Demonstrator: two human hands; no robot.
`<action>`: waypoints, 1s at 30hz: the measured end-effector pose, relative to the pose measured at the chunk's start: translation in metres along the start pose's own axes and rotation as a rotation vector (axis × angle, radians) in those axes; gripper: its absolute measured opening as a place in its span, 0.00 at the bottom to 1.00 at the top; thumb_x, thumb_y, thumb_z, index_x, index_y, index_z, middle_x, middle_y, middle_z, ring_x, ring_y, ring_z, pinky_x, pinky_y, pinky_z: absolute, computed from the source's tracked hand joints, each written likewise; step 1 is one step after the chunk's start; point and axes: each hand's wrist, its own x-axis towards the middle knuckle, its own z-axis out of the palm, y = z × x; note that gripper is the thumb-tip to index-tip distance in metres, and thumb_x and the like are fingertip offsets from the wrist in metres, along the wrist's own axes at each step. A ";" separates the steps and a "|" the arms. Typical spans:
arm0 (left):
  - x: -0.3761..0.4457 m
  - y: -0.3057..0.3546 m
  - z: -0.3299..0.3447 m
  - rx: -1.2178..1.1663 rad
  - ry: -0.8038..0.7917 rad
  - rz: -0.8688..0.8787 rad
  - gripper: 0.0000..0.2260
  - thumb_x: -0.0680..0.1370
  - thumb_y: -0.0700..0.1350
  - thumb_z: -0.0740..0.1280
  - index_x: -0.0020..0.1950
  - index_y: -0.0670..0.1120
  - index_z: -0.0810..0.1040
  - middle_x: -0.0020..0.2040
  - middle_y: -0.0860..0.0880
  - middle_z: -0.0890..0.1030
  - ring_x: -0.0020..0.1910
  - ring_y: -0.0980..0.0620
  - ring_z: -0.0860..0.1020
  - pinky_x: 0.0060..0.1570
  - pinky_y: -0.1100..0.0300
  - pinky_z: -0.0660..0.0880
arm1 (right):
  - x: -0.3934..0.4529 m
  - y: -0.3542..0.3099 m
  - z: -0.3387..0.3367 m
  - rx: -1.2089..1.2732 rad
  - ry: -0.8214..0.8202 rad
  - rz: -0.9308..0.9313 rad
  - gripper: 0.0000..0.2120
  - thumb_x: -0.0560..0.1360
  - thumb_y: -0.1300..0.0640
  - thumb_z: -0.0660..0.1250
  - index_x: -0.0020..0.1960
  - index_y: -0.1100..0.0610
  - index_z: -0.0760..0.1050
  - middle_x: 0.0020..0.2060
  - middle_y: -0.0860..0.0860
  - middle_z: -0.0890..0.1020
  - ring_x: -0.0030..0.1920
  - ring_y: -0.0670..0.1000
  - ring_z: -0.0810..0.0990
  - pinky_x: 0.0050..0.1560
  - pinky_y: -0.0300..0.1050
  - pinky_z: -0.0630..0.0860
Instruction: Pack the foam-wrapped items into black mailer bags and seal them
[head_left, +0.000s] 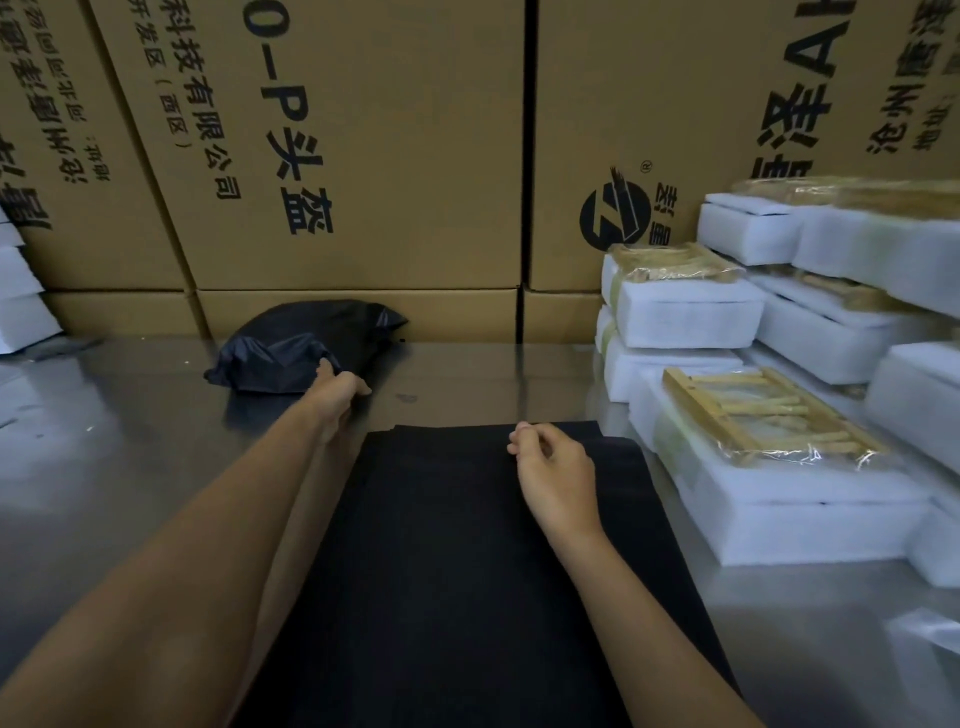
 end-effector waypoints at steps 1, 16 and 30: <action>-0.002 0.002 0.004 0.020 0.037 -0.005 0.37 0.78 0.34 0.62 0.82 0.47 0.46 0.79 0.42 0.58 0.74 0.39 0.62 0.73 0.45 0.64 | 0.000 0.000 0.000 -0.003 -0.001 -0.005 0.13 0.82 0.50 0.60 0.47 0.53 0.81 0.41 0.44 0.82 0.44 0.41 0.79 0.40 0.33 0.69; -0.189 0.032 0.116 0.563 -0.415 0.316 0.11 0.83 0.43 0.60 0.62 0.45 0.78 0.60 0.47 0.78 0.52 0.54 0.73 0.53 0.59 0.67 | -0.034 -0.039 -0.055 -0.090 -0.066 0.002 0.07 0.80 0.56 0.61 0.49 0.49 0.78 0.42 0.43 0.79 0.41 0.39 0.75 0.36 0.32 0.66; -0.303 -0.003 0.217 0.498 -0.645 0.535 0.46 0.71 0.44 0.77 0.80 0.57 0.51 0.80 0.44 0.52 0.78 0.46 0.56 0.73 0.55 0.60 | -0.114 0.004 -0.185 0.275 0.318 0.305 0.09 0.77 0.65 0.59 0.39 0.61 0.75 0.35 0.58 0.79 0.34 0.54 0.78 0.52 0.54 0.80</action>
